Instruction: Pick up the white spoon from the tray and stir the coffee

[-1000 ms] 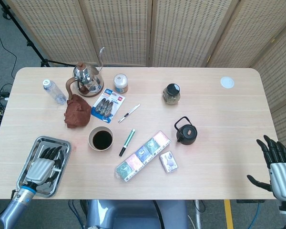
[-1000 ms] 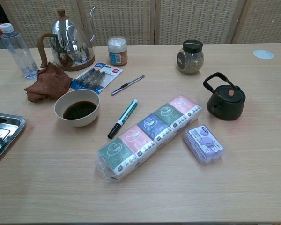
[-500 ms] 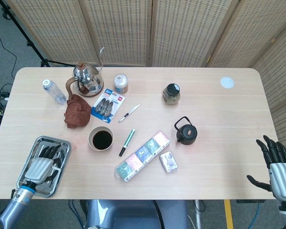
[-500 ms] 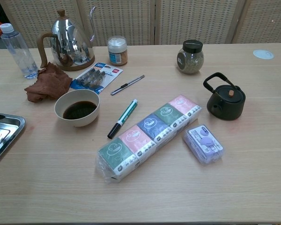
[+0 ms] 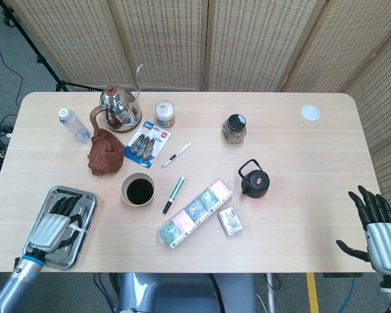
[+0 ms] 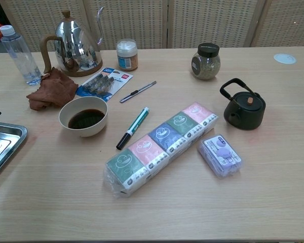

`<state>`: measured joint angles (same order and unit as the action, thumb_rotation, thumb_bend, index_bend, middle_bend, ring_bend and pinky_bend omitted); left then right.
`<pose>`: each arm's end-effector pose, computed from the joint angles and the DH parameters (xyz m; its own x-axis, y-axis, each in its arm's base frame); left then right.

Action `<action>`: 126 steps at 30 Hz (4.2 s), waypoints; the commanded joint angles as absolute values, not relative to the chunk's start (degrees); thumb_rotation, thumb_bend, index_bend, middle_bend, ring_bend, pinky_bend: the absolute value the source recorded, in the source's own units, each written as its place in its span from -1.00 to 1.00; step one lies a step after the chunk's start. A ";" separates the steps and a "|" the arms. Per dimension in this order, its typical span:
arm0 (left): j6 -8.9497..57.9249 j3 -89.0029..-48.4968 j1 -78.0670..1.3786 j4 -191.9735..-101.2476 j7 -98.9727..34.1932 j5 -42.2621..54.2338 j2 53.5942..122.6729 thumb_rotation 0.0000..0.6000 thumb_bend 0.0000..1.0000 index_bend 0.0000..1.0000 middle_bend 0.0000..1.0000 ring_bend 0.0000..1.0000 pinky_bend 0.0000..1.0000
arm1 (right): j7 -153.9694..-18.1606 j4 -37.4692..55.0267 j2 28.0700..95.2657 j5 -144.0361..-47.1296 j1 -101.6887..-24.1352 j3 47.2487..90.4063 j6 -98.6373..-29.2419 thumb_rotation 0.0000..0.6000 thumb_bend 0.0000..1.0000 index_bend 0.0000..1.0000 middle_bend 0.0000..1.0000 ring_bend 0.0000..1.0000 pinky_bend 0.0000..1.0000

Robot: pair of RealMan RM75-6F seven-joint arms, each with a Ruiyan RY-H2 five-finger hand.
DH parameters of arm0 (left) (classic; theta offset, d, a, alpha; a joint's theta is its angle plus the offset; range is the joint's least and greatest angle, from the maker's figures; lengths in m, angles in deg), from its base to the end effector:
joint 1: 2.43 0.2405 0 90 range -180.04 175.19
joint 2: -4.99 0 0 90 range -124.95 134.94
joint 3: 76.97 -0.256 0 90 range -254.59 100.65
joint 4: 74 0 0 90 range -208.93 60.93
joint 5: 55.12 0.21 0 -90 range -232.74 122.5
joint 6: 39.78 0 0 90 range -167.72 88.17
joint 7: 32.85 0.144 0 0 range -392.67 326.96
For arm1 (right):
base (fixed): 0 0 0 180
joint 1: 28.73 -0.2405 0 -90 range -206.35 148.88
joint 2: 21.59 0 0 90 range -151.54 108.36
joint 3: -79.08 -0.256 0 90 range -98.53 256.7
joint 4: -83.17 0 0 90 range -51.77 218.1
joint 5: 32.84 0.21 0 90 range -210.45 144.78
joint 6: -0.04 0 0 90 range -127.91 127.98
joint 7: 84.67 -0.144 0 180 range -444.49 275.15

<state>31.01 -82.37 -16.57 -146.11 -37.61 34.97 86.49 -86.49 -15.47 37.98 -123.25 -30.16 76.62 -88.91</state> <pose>-0.3305 0.1991 0.0361 0.4299 0.3178 0.8451 0.9002 -0.2228 -0.3741 -0.2916 -0.1602 0.1778 0.3408 0.0322 0.9396 -0.9390 -0.0378 0.3419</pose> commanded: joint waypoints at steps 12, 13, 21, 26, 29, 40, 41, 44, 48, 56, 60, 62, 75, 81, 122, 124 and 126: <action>36.26 -81.82 -16.55 -154.57 -41.55 38.20 81.47 1.00 -0.19 0.16 -1.00 -1.00 -1.00 | -86.47 -15.20 38.12 -122.49 -30.40 76.47 -88.21 1.00 -1.00 -1.00 -1.00 -1.00 -1.00; 36.49 -81.52 -16.69 -155.13 -42.04 38.22 81.35 1.00 -0.19 0.16 -1.00 -1.00 -1.00 | -86.43 -15.17 38.15 -122.44 -30.42 76.47 -88.14 1.00 -1.00 -1.00 -1.00 -1.00 -1.00; 34.27 -79.06 -20.65 -161.25 -52.41 38.70 79.48 1.00 -0.19 0.20 -1.00 -1.00 -1.00 | -85.80 -14.71 38.78 -121.96 -30.75 76.32 -87.53 1.00 -1.00 -1.00 -1.00 -1.00 -1.00; 31.19 -74.31 -26.49 -163.29 -62.64 38.22 81.52 1.00 -0.20 0.21 -1.00 -1.00 -1.00 | -85.99 -13.81 39.36 -120.61 -31.34 75.89 -86.24 1.00 -1.00 -1.00 -1.00 -1.00 -1.00; 30.60 -72.40 -28.23 -162.26 -64.63 37.02 84.43 1.00 -0.19 0.24 -1.00 -1.00 -1.00 | -86.36 -13.61 39.44 -120.16 -31.60 75.80 -85.63 1.00 -1.00 -1.00 -1.00 -1.00 -1.00; 26.79 -69.69 -32.97 -157.25 -71.79 33.49 92.47 1.00 -0.19 0.26 -1.00 -1.00 -1.00 | -87.45 -13.07 39.46 -119.04 -32.41 75.43 -84.09 1.00 -1.00 -1.00 -1.00 -1.00 -1.00; 26.86 -69.69 -33.03 -156.55 -72.05 33.32 93.01 1.00 -0.19 0.26 -1.00 -1.00 -1.00 | -87.53 -13.01 39.47 -118.96 -32.48 75.42 -83.93 1.00 -1.00 -1.00 -1.00 -1.00 -1.00; 27.34 -69.67 -33.06 -155.02 -72.36 33.05 94.29 1.00 -0.19 0.26 -1.00 -1.00 -1.00 | -87.65 -12.90 39.51 -118.83 -32.66 75.44 -83.55 1.00 -1.00 -1.00 -1.00 -1.00 -1.00; 28.16 -69.53 -33.07 -152.98 -74.46 32.75 95.79 1.00 -0.19 0.26 -1.00 -1.00 -1.00 | -87.83 -12.77 39.60 -118.63 -32.87 75.51 -83.04 1.00 -1.00 -1.00 -1.00 -1.00 -1.00; 26.40 -69.09 -33.64 -144.47 -85.93 30.32 100.16 1.00 -0.16 0.26 -1.00 -1.00 -1.00 | -87.41 -12.35 40.01 -117.91 -33.26 75.47 -82.18 1.00 -1.00 -1.00 -1.00 -1.00 -1.00; 26.61 -68.95 -34.72 -138.89 -90.04 31.04 103.22 1.00 -0.16 0.26 -1.00 -1.00 -1.00 | -87.17 -12.12 40.23 -117.48 -33.34 75.24 -82.20 1.00 -1.00 -1.00 -1.00 -1.00 -1.00; 26.53 -68.94 -34.93 -138.03 -90.75 31.04 103.75 1.00 -0.15 0.26 -1.00 -1.00 -1.00 | -87.15 -12.12 40.25 -117.36 -33.34 75.20 -82.20 1.00 -1.00 -1.00 -1.00 -1.00 -1.00; 24.59 -69.20 -36.84 -131.13 -95.09 30.55 108.49 1.00 -0.15 0.29 -1.00 -1.00 -1.00 | -86.91 -11.88 40.45 -115.98 -33.56 74.82 -81.61 1.00 -1.00 -1.00 -1.00 -1.00 -1.00; 24.24 -69.30 -37.39 -129.54 -94.90 30.47 109.61 1.00 -0.15 0.29 -1.00 -1.00 -1.00 | -86.96 -11.82 40.45 -115.80 -33.66 74.83 -81.37 1.00 -1.00 -1.00 -1.00 -1.00 -1.00; 27.31 -73.21 -35.29 -127.64 -97.61 32.39 111.25 1.00 -0.12 0.30 -1.00 -1.00 -1.00 | -87.23 -11.80 40.54 -115.96 -33.85 75.10 -81.12 1.00 -1.00 -1.00 -1.00 -1.00 -1.00; 27.52 -73.20 -35.11 -127.32 -97.81 32.32 111.14 1.00 -0.12 0.30 -1.00 -1.00 -1.00 | -87.12 -11.78 40.60 -115.97 -33.89 75.15 -81.02 1.00 -1.00 -1.00 -1.00 -1.00 -1.00; 27.58 -73.18 -35.06 -127.10 -98.03 32.31 111.05 1.00 -0.12 0.30 -1.00 -1.00 -1.00 | -87.01 -11.75 40.66 -115.99 -33.92 75.20 -80.96 1.00 -1.00 -1.00 -1.00 -1.00 -1.00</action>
